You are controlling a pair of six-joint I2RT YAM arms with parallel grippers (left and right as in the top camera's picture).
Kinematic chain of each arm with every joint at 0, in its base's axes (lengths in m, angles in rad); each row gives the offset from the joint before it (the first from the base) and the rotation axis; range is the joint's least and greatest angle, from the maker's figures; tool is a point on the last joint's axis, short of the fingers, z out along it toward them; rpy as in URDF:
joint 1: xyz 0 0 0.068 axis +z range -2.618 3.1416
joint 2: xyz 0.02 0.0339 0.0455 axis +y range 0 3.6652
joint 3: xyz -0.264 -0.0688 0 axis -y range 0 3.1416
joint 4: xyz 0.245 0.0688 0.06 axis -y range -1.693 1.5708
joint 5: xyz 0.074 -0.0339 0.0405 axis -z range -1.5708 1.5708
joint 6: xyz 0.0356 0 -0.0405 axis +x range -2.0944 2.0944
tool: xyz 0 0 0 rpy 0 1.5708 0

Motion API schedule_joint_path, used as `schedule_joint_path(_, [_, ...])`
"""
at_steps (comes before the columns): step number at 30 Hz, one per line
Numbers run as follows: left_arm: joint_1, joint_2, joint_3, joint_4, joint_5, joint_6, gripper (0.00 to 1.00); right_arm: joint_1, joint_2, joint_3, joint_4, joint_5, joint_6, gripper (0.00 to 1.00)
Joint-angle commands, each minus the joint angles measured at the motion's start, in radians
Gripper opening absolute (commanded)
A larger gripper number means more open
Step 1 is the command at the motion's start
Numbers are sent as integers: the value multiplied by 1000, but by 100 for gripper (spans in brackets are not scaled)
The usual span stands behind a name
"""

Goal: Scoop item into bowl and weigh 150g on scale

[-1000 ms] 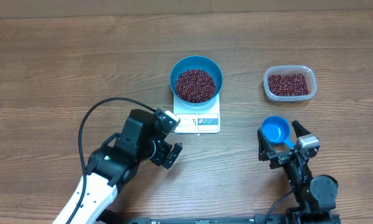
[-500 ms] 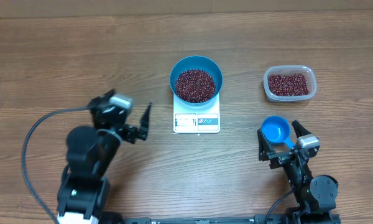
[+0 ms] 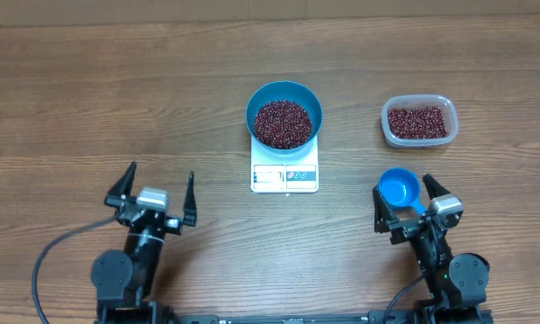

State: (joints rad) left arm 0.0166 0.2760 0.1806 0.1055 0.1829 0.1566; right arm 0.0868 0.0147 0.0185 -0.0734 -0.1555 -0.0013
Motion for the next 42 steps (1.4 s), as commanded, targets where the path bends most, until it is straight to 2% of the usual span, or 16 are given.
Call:
schedule_joint_path(1, [18, -83, -92, 11, -15, 47, 99, 6, -12, -11, 5, 9, -4, 100])
schedule_joint_path(6, [19, -178, -175, 8, -38, 47, 100, 6, -12, -11, 5, 9, -4, 100])
schedule_joint_path(15, [18, -272, -176, -173, -44, 73, 99, 6, -12, -11, 5, 9, -4, 100])
schedule_joint_path(42, [17, -272, -176, -172, -44, 76, 100, 6, -12, -11, 5, 9, -4, 100])
